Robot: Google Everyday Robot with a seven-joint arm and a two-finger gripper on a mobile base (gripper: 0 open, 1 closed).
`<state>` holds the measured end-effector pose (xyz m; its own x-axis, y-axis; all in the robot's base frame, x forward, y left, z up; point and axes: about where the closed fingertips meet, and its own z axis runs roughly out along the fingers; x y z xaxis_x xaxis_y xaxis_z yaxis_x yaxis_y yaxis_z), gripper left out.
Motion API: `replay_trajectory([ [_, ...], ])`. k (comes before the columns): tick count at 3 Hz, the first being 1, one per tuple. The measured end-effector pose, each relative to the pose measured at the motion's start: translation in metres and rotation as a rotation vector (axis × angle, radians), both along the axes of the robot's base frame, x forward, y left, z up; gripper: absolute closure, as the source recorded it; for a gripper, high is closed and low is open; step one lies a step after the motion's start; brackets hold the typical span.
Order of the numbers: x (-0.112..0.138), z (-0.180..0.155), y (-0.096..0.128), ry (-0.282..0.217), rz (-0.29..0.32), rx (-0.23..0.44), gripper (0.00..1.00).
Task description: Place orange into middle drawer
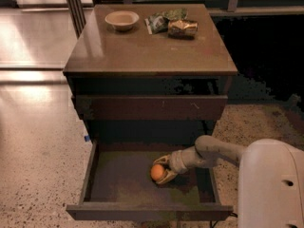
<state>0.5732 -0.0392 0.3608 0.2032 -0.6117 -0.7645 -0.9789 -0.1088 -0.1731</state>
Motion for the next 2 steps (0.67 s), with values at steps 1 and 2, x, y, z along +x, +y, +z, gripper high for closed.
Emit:
replay_trajectory([
  [1, 0.0007, -0.0006, 0.0002, 0.001, 0.000, 0.000, 1.00],
  [2, 0.0007, -0.0006, 0.0002, 0.001, 0.000, 0.000, 0.82],
])
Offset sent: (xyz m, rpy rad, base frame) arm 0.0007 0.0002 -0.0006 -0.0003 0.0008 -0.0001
